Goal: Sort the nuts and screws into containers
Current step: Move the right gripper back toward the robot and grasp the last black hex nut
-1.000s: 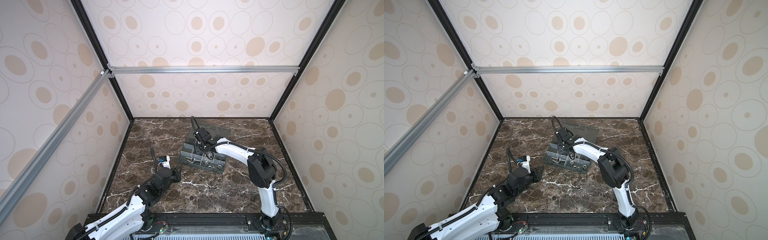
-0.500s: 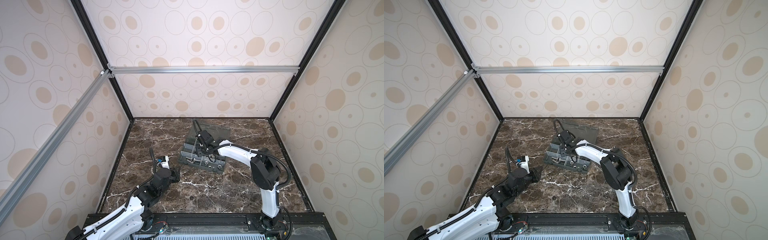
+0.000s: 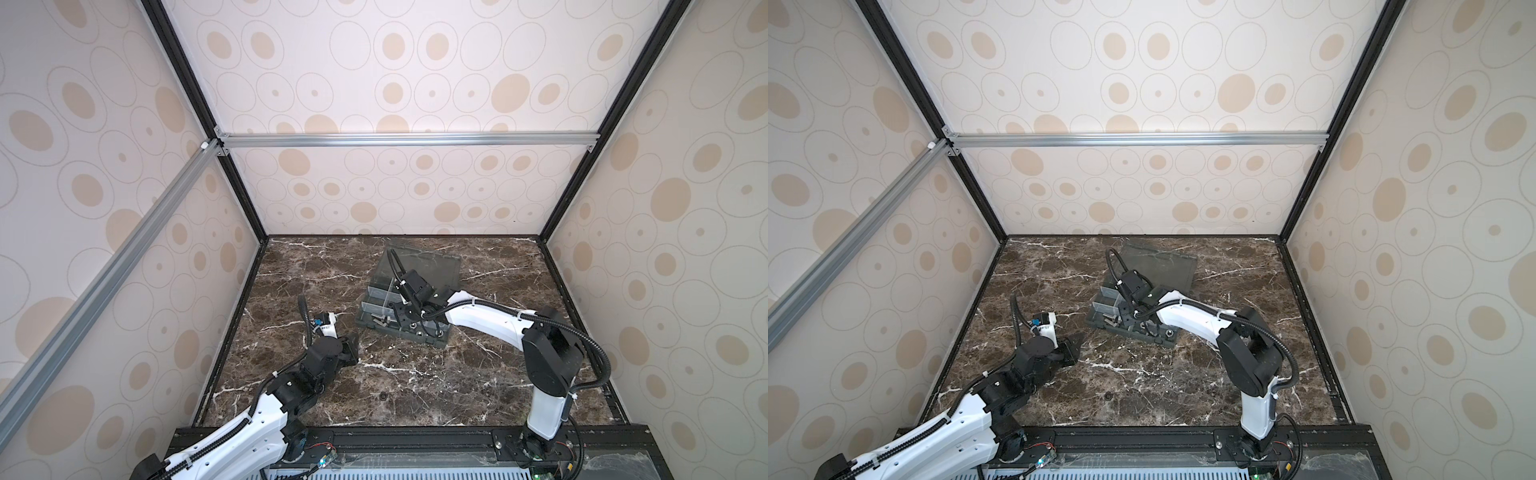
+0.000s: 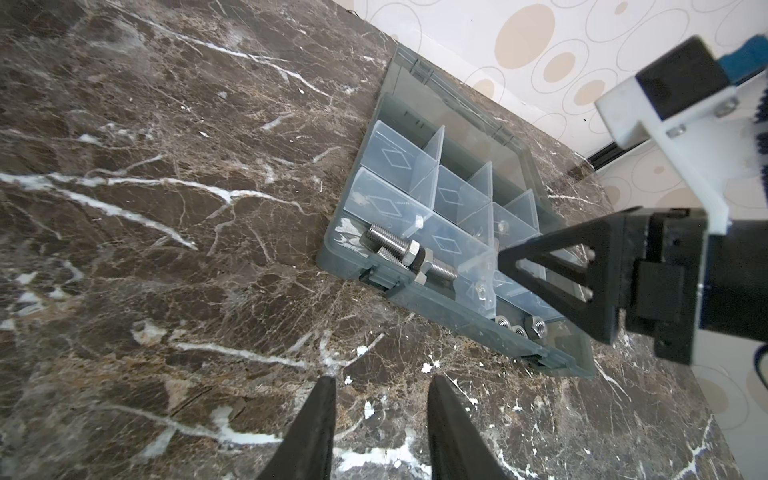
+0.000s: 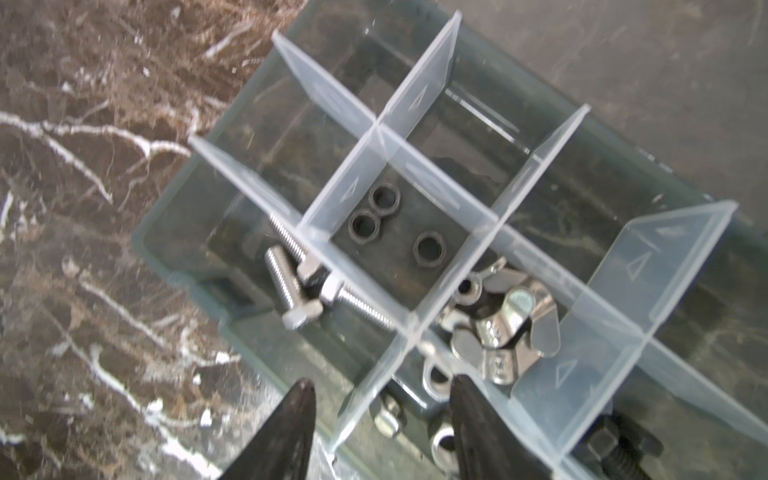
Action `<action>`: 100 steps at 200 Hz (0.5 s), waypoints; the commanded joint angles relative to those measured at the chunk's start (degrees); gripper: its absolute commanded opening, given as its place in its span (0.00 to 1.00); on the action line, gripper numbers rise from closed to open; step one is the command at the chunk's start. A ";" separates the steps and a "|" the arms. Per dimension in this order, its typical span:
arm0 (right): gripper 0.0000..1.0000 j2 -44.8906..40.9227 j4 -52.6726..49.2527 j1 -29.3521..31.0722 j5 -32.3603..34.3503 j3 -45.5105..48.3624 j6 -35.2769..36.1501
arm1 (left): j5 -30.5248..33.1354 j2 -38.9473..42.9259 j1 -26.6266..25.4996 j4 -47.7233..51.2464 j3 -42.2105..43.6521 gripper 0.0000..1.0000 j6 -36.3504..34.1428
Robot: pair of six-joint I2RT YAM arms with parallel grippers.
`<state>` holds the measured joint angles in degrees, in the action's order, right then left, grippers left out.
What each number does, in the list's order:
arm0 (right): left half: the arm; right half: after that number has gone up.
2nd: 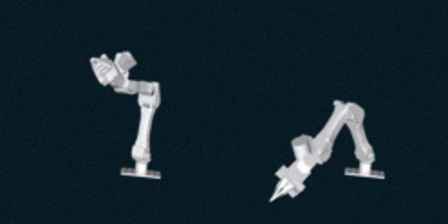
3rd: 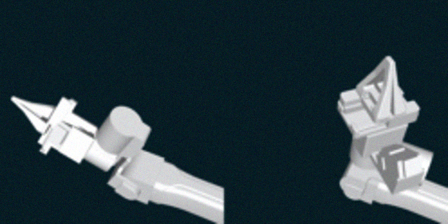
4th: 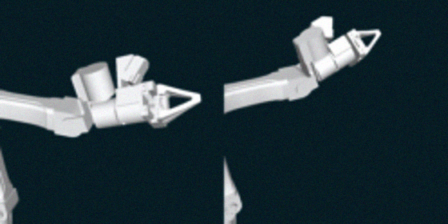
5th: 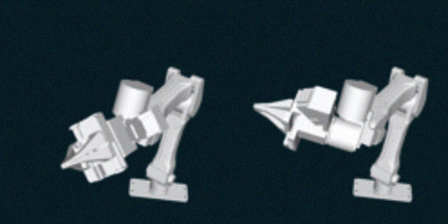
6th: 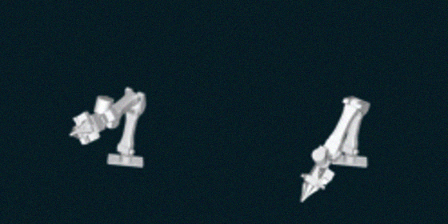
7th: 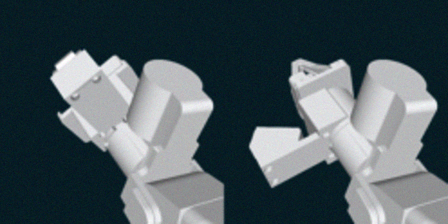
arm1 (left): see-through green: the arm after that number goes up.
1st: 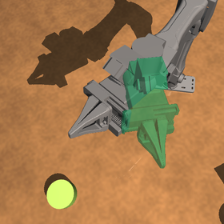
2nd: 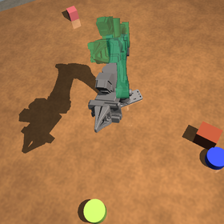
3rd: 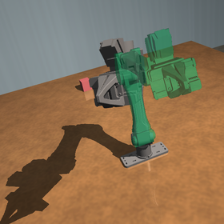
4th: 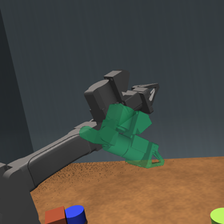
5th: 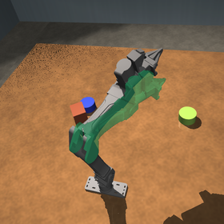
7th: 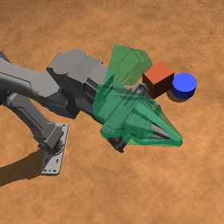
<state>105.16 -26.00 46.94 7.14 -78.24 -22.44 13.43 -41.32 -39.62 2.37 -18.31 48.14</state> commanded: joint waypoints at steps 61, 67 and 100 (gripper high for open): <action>0.56 -6.40 -3.54 6.79 -3.09 8.54 1.17 | 3.93 2.25 1.14 3.21 -2.43 0.37 -1.47; 0.55 -6.54 -3.40 7.26 -3.39 8.94 0.95 | 4.01 2.33 1.35 3.25 -2.44 0.37 -1.47; 0.55 -6.67 -2.93 10.60 -5.96 10.04 1.48 | 4.41 2.37 2.38 3.62 -2.50 0.37 -2.08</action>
<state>100.14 -28.08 55.11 3.16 -69.01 -21.58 15.92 -39.51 -38.35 4.08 -18.33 47.40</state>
